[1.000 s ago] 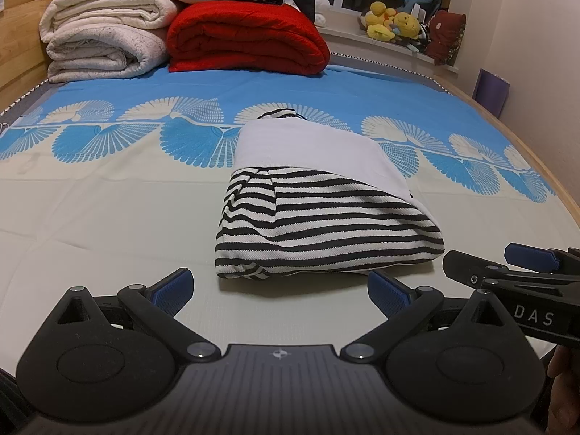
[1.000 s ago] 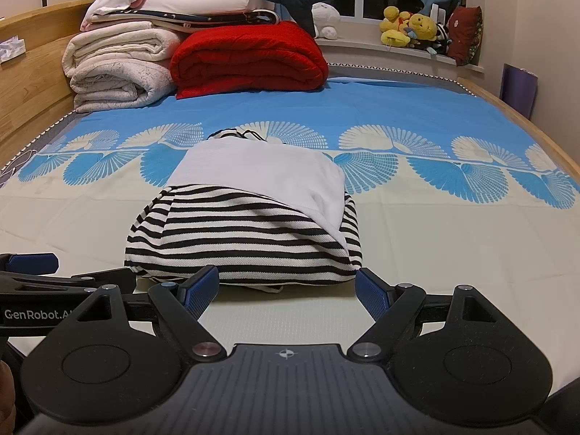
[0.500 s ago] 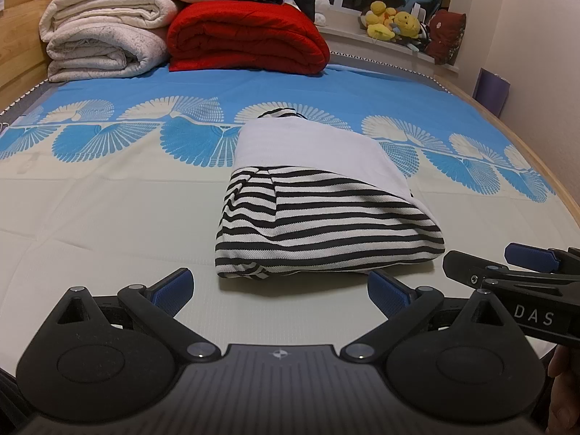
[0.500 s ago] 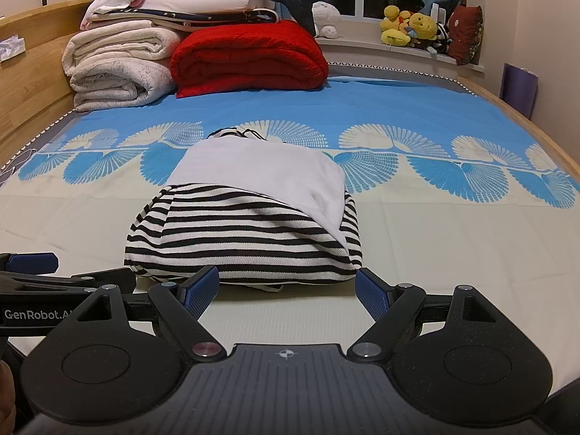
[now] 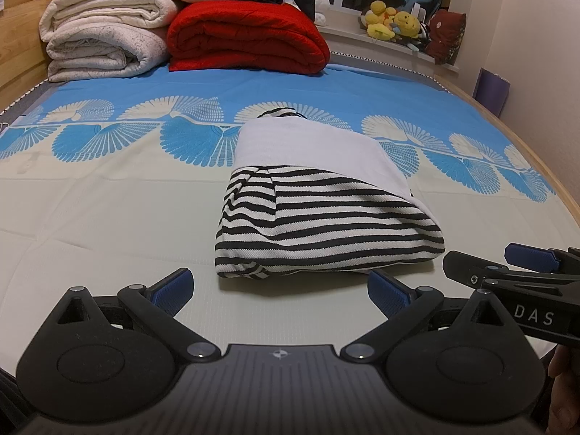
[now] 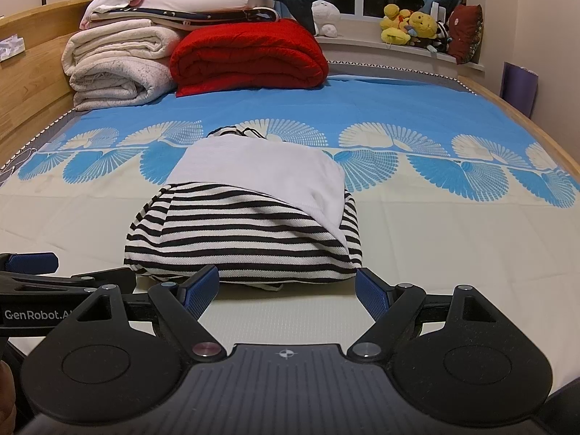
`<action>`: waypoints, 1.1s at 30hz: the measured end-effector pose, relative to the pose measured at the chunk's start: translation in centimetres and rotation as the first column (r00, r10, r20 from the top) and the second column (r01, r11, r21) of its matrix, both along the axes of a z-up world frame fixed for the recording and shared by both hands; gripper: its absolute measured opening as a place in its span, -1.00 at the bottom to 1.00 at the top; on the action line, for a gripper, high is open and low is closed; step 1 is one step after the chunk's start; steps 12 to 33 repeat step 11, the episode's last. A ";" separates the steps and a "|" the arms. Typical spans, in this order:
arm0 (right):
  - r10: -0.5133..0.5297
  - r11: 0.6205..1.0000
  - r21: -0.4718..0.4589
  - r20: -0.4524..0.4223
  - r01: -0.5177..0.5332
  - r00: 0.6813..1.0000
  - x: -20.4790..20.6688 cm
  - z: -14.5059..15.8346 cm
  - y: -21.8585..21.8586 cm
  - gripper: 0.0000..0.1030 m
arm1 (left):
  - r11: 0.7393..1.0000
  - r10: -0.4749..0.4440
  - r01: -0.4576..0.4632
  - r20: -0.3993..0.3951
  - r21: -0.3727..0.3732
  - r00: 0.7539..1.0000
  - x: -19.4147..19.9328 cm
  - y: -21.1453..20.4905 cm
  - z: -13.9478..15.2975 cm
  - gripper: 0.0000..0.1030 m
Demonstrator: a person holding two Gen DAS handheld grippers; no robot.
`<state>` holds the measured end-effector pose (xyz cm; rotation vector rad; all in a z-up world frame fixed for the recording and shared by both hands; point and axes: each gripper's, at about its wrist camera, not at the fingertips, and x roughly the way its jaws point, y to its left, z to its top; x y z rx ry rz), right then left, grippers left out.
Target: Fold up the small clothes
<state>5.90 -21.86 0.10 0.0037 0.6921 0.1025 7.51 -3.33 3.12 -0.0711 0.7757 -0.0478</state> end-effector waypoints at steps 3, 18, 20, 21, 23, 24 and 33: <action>0.000 1.000 0.001 -0.001 0.000 1.000 0.0 0.0 0.0 0.62 | 1.000 0.001 -0.001 0.000 -0.001 1.000 0.0 0.0 0.0 0.99; 0.000 1.000 0.000 -0.001 0.000 1.000 0.0 0.0 0.0 0.62 | 1.000 0.002 -0.002 0.000 -0.001 1.000 0.1 -0.1 -0.1 0.99; 0.000 1.000 0.000 -0.001 0.000 1.000 0.0 0.0 0.0 0.62 | 1.000 0.002 -0.002 0.000 -0.001 1.000 0.1 -0.1 -0.1 0.99; 0.000 1.000 0.000 -0.001 0.000 1.000 0.0 0.0 0.0 0.62 | 1.000 0.002 -0.002 0.000 -0.001 1.000 0.1 -0.1 -0.1 0.99; 0.000 1.000 0.000 -0.001 0.000 1.000 0.0 0.0 0.0 0.62 | 1.000 0.002 -0.002 0.000 -0.001 1.000 0.1 -0.1 -0.1 0.99; 0.000 1.000 0.000 -0.001 0.000 1.000 0.0 0.0 0.0 0.62 | 1.000 0.002 -0.002 0.000 -0.001 1.000 0.1 -0.1 -0.1 0.99; 0.000 1.000 0.000 -0.001 0.000 1.000 0.0 0.0 0.0 0.62 | 1.000 0.002 -0.002 0.000 -0.001 1.000 0.1 -0.1 -0.1 0.99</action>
